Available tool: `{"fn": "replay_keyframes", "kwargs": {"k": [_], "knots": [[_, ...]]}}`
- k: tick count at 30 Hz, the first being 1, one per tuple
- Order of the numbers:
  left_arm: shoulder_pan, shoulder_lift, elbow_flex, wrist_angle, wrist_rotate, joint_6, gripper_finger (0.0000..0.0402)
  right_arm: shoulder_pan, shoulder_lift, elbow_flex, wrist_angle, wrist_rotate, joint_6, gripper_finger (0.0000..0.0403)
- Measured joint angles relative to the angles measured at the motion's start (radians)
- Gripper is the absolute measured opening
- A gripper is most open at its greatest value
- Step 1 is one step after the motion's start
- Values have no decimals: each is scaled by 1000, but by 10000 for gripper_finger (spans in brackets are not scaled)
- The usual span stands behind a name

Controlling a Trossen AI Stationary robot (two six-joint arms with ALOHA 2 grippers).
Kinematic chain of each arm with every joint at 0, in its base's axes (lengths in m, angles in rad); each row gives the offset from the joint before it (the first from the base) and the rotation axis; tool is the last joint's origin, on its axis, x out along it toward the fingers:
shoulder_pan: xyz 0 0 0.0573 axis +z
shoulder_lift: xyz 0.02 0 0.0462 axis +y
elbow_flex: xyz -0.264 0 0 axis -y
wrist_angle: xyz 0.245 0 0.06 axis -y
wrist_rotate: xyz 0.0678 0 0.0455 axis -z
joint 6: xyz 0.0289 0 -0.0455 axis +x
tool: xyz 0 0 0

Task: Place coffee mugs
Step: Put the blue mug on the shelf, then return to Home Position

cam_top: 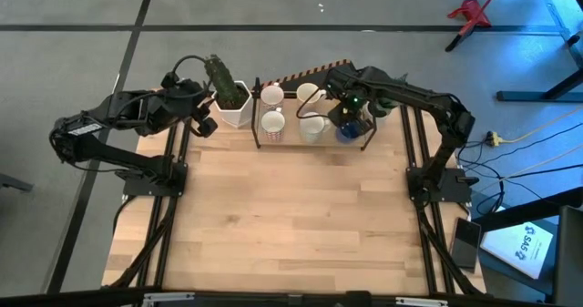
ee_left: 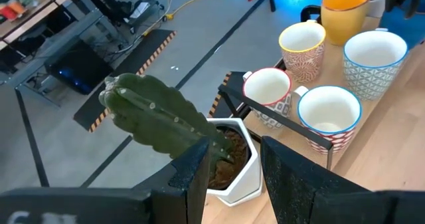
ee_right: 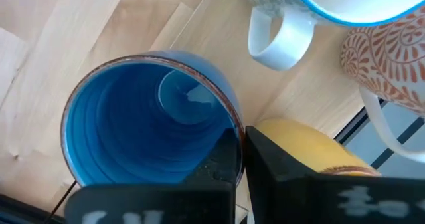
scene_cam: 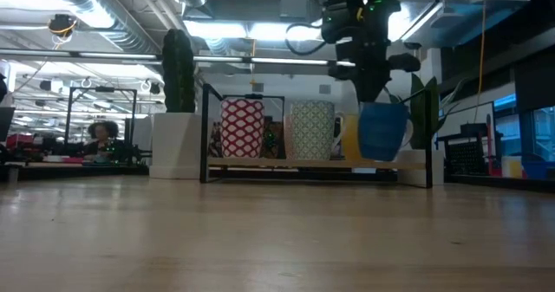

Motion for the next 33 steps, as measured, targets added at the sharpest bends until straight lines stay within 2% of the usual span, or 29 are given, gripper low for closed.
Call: {"fn": "replay_keyframes", "kwargs": {"k": [10,18,33], "knots": [[2,0,0,0,0,5,129,0,0,0,13,3,10,50],[2,0,0,0,0,8,129,0,0,0,16,48,19,89],[2,0,0,-1,0,8,129,2,1,5,11,46,45,97]]}}
